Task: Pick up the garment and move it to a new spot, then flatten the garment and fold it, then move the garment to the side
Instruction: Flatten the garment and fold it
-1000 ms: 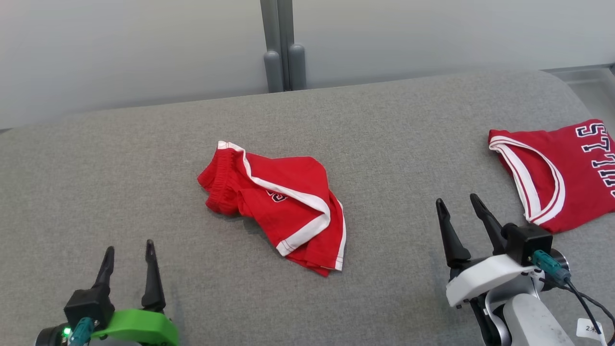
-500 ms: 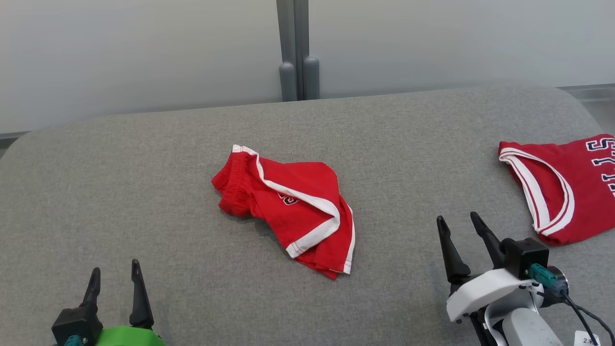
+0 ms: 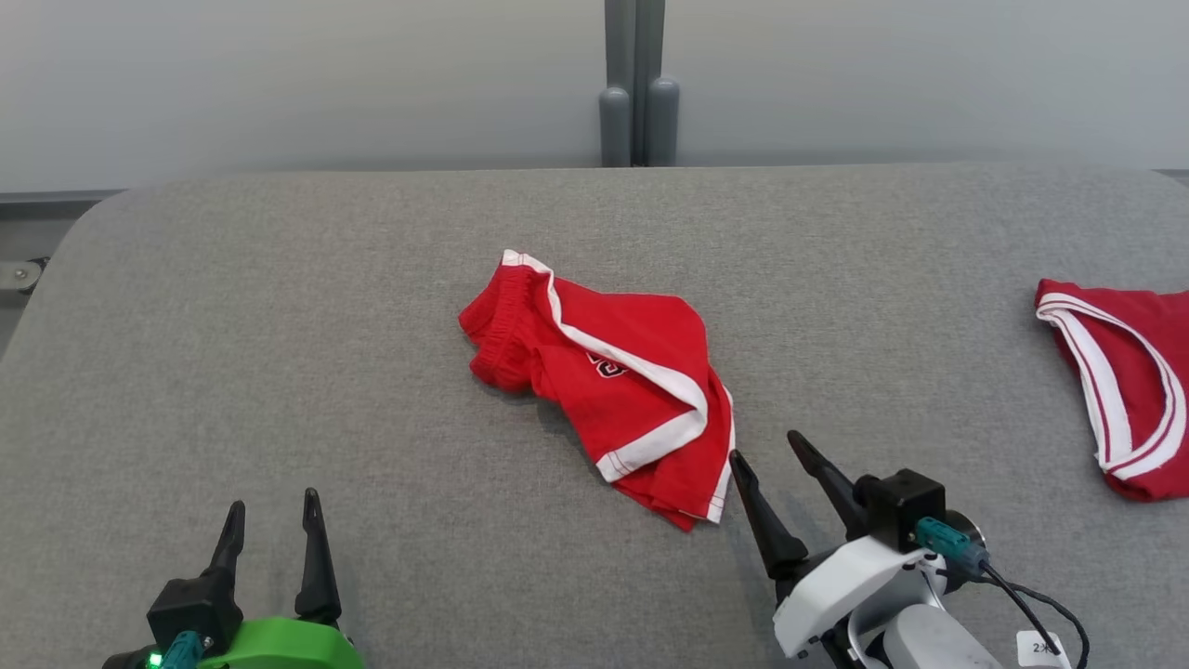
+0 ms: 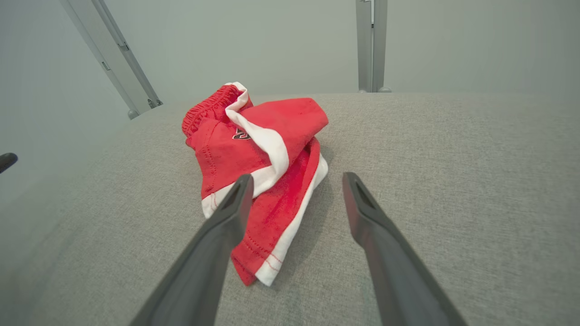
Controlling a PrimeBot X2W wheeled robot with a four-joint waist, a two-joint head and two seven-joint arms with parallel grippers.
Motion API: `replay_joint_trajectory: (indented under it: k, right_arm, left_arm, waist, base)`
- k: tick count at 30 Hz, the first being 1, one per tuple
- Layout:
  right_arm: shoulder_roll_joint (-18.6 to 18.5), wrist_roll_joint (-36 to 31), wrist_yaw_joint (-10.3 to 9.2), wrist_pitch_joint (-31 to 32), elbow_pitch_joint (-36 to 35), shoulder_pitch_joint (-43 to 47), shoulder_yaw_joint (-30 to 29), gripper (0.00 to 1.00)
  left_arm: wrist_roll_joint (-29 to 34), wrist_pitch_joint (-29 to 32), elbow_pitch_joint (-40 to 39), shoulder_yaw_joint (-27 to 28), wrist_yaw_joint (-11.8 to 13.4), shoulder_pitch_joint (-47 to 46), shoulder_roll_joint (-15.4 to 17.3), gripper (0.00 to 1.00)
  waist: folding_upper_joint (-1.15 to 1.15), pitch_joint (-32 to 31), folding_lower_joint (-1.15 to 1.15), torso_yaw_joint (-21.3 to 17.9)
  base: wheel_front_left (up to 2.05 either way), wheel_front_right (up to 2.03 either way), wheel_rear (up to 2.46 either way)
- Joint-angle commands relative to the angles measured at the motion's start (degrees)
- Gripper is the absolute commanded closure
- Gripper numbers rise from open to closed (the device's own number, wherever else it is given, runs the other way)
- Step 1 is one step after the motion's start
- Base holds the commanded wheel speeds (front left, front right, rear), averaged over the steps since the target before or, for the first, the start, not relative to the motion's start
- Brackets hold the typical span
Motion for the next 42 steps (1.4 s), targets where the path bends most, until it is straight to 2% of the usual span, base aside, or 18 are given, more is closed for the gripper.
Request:
replay_joint_trajectory:
  k: [1, 11, 17, 24, 25, 26, 27, 31, 36, 38, 39, 42]
  right_arm:
    - [0.1, 1.1, -0.09, -0.1, 0.9, -0.9, 1.4, 0.00]
    - [-0.3, 8.1, -0.09, -0.1, 6.4, -4.7, 7.9, 0.00]
    - [-0.6, 11.3, -0.09, -0.1, 11.1, -7.5, 8.9, 0.00]
    - [-0.4, 13.2, -0.09, -0.1, 11.6, -9.9, 9.8, 0.00]
    - [-0.4, 13.2, -0.09, -0.1, 11.3, -10.1, 9.9, 0.23]
    - [-0.5, 13.0, -0.09, -0.1, 10.7, -10.5, 9.8, 0.74]
    - [-0.7, 12.8, -0.09, -0.1, 10.3, -10.6, 9.7, 1.00]
    - [-1.6, 12.7, -0.09, -0.1, 9.3, -10.3, 10.0, 1.00]
    - [-4.9, 11.8, -0.09, -0.1, 6.7, -10.1, 10.0, 1.00]
    - [-7.3, 10.8, -0.09, -0.1, 5.5, -10.7, 10.3, 1.00]
    - [-10.3, 9.2, -0.09, -0.1, 3.9, -12.0, 10.8, 1.00]
    - [-15.2, 7.1, -0.09, -0.1, 2.0, -14.1, 11.7, 1.00]
  left_arm:
    - [-0.4, 0.0, 0.3, -0.4, 0.4, -1.0, 0.1, 0.00]
    - [-1.5, 0.0, 0.1, -3.0, 1.0, -2.2, 0.1, 0.00]
    - [-2.5, 0.0, 0.0, -3.7, 1.8, -3.0, 0.1, 0.00]
    - [-3.1, 0.0, -0.4, -4.9, 2.4, -3.6, 0.1, 0.00]
    - [-3.3, 0.0, -0.4, -5.0, 2.5, -3.8, 0.1, 0.00]
    - [-3.4, 0.0, -0.5, -5.1, 2.6, -3.9, 0.1, 0.00]
    - [-3.5, 0.0, -0.5, -5.2, 2.7, -4.0, 0.1, 0.00]
    - [-3.8, 0.0, -0.5, -5.0, 2.8, -4.0, 0.1, 0.00]
    - [-4.5, 0.0, -0.6, -4.9, 2.6, -3.4, 0.1, 0.00]
    - [-4.6, 0.0, -0.7, -5.2, 2.4, -3.4, 0.1, 0.00]
    - [-4.9, 0.0, -0.8, -5.5, 2.4, -3.5, 0.1, 0.00]
    - [-5.1, 0.0, -0.6, -6.0, 2.2, -3.7, 0.1, 0.00]
  waist:
    - [0.00, 1.4, 0.00, 2.7]
    - [0.00, 4.6, 0.00, 8.1]
    - [0.00, 6.4, 0.00, 10.1]
    - [0.00, 7.8, 0.00, 11.1]
    - [0.00, 8.0, 0.00, 11.1]
    - [0.00, 8.1, 0.00, 11.0]
    - [0.00, 8.1, 0.00, 11.0]
    - [0.00, 8.0, 0.00, 10.2]
    - [0.00, 6.8, 0.00, 7.7]
    - [0.00, 6.3, 0.00, 6.4]
    - [0.00, 5.8, 0.00, 5.0]
    - [0.00, 4.9, 0.00, 3.0]
  base:
    - [0.00, 0.00, 0.00]
    - [0.00, 0.00, 0.00]
    - [0.00, 0.00, 0.00]
    - [0.00, 0.00, 0.00]
    - [0.00, 0.00, 0.00]
    - [0.00, 0.00, 0.00]
    - [0.00, 0.00, 0.00]
    - [0.00, 0.00, 0.00]
    - [0.00, 0.00, 0.00]
    - [0.00, 0.00, 0.00]
    - [0.00, 0.00, 0.00]
    - [0.00, 0.00, 0.00]
